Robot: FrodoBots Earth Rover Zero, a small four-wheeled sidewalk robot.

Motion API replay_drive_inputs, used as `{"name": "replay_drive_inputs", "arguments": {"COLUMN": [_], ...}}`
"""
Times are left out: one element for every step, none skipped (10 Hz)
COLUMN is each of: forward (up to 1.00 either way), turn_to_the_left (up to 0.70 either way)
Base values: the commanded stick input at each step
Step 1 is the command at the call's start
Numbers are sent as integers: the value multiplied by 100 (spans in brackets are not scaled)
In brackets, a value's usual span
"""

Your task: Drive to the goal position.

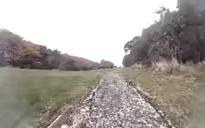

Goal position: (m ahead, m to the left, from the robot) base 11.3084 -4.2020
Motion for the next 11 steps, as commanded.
{"name": "replay_drive_inputs", "arguments": {"forward": [100, 100, 100, 100, 100, 100, 100, 100, 100, 100, 100], "turn_to_the_left": [0, 0, 0, 0, 0, 0, 0, -21, -31, -36, -31]}}
